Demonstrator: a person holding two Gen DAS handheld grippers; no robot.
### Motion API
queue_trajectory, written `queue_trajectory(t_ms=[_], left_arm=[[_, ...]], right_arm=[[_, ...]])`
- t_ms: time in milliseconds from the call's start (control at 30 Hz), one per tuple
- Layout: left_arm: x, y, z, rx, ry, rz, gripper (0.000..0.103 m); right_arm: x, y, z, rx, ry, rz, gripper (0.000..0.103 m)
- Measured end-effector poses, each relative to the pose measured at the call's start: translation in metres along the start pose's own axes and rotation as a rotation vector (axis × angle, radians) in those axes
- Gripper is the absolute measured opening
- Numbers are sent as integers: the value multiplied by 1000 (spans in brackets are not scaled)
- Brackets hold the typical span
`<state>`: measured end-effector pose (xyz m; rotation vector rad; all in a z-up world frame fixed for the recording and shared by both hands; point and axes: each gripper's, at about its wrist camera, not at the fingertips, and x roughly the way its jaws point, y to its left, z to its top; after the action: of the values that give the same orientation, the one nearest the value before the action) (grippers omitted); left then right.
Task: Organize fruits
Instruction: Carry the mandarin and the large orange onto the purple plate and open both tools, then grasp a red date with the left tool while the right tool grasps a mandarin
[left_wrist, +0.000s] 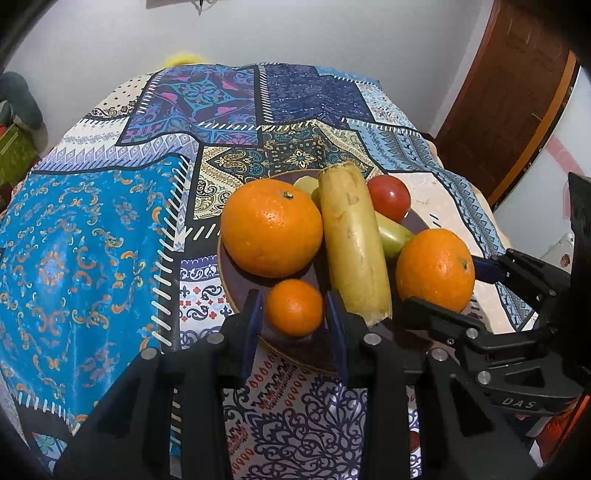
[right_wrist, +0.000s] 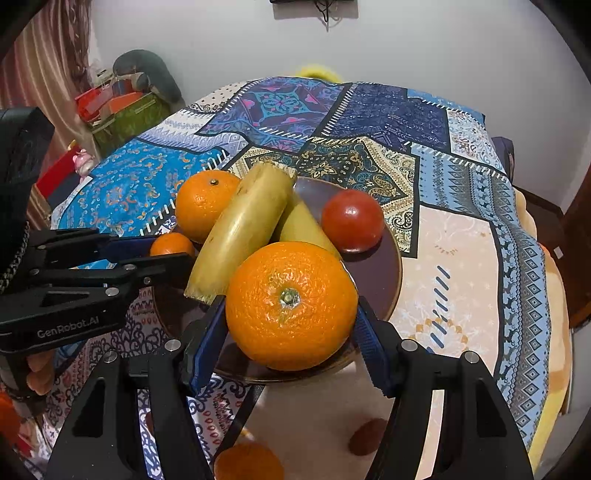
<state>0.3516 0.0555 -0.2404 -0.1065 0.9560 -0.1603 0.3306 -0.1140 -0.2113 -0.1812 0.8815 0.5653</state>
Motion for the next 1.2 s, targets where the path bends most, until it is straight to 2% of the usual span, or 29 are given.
queue_trajectory(t_ms=[333,733,867,1200], left_arm=[[-14,-4,-3,1,-7,8,36],[-69,-13,-16,14,-60,24,39],[-85,-19,-26,18,-72,26,44],[-87,-39,-59,49,-17,5,48]], right_arm=[[-2,2,-2,23,10,11,64],[-48,6,-11,28,-37,-22,64],[-64,8,-19,16,-46,-33,64],[-70,12,-50,23,5,-12,64]])
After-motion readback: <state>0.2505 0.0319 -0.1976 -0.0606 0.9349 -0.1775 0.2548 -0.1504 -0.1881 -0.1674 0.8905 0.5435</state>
